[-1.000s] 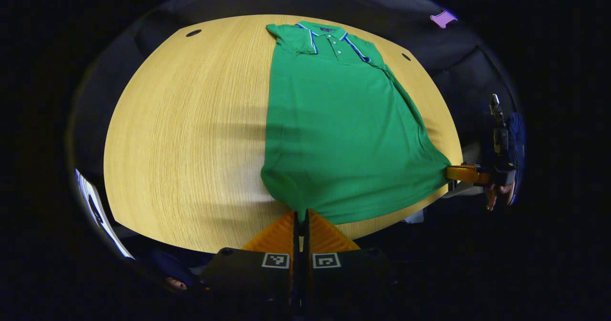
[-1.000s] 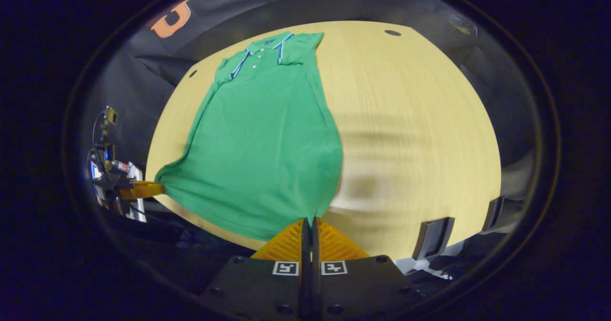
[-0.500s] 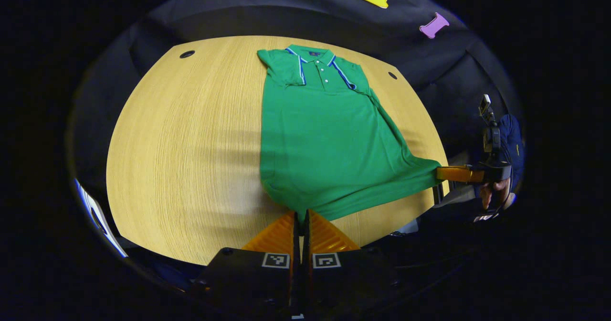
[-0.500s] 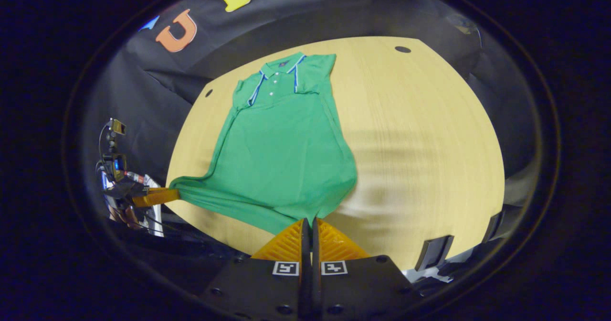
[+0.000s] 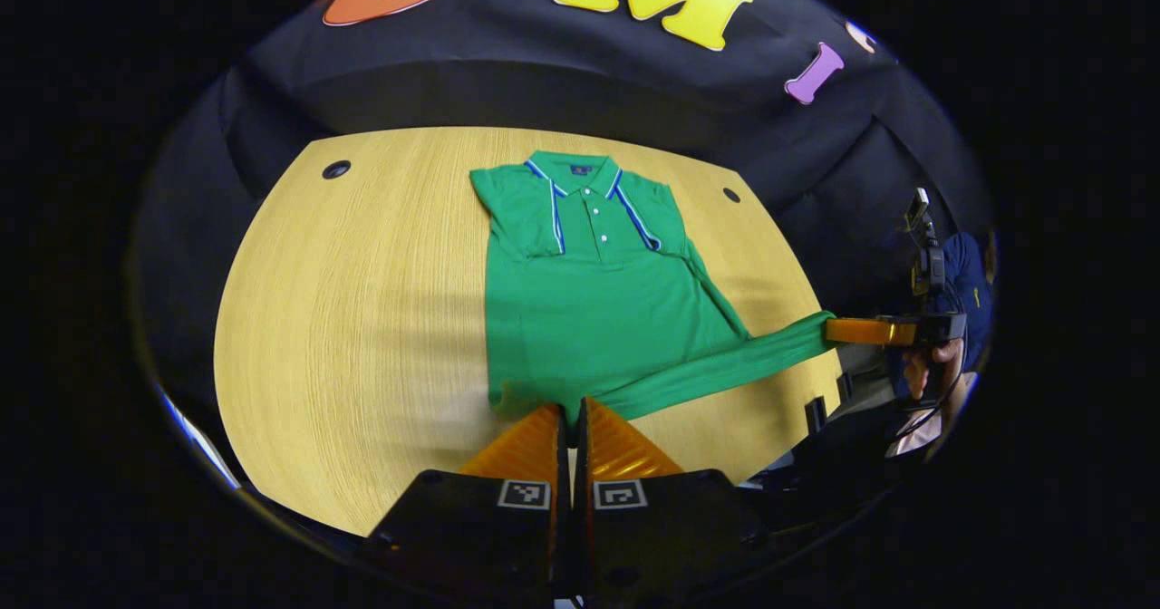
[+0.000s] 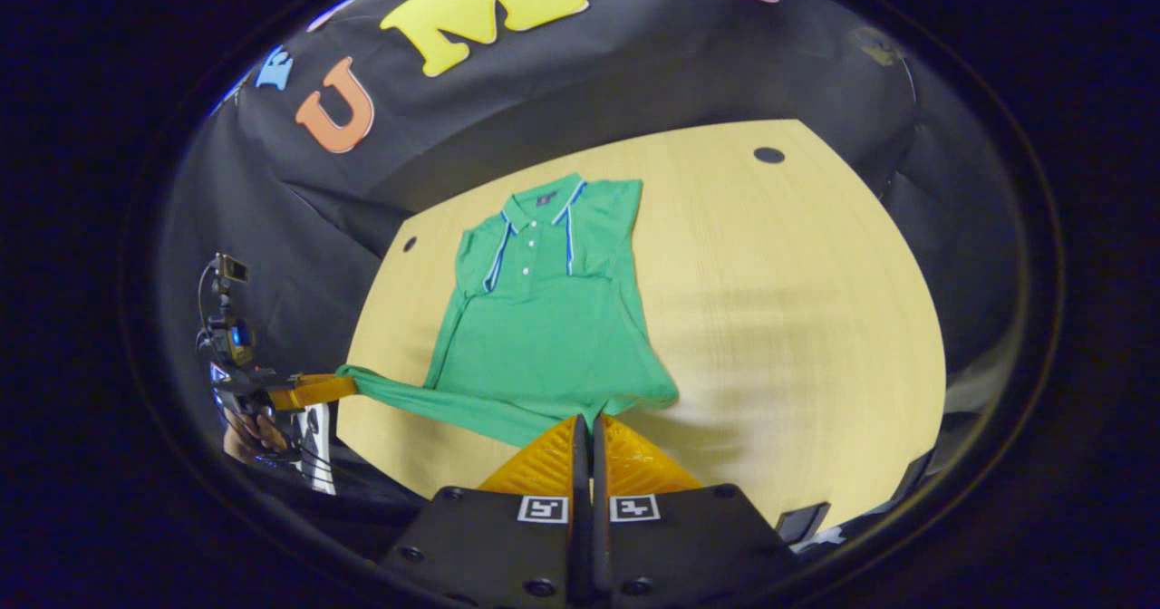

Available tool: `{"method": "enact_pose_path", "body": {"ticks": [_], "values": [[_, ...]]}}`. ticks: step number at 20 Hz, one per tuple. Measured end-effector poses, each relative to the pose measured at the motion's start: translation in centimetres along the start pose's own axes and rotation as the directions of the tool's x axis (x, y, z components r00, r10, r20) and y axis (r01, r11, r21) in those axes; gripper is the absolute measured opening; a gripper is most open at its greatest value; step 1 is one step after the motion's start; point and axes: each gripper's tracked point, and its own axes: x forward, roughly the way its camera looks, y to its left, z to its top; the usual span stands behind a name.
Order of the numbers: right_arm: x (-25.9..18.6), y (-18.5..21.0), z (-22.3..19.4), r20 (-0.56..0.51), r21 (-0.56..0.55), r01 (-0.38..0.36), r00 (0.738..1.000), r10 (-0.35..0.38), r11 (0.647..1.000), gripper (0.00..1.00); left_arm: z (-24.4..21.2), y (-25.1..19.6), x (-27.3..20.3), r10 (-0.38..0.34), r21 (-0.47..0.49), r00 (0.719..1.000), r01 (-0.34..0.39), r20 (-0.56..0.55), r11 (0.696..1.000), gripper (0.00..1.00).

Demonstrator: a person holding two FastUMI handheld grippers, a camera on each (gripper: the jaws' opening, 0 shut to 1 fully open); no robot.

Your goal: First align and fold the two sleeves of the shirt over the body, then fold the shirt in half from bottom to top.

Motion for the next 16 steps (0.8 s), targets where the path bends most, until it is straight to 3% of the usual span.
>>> {"method": "enact_pose_path", "body": {"ticks": [16], "values": [[4.2,3.2,17.5,0.221,-0.116,0.009,0.975,0.017,0.993,0.01,17.5,3.2,2.7,0.036,0.010,0.971,-0.040,0.236,0.999,0.04]]}}
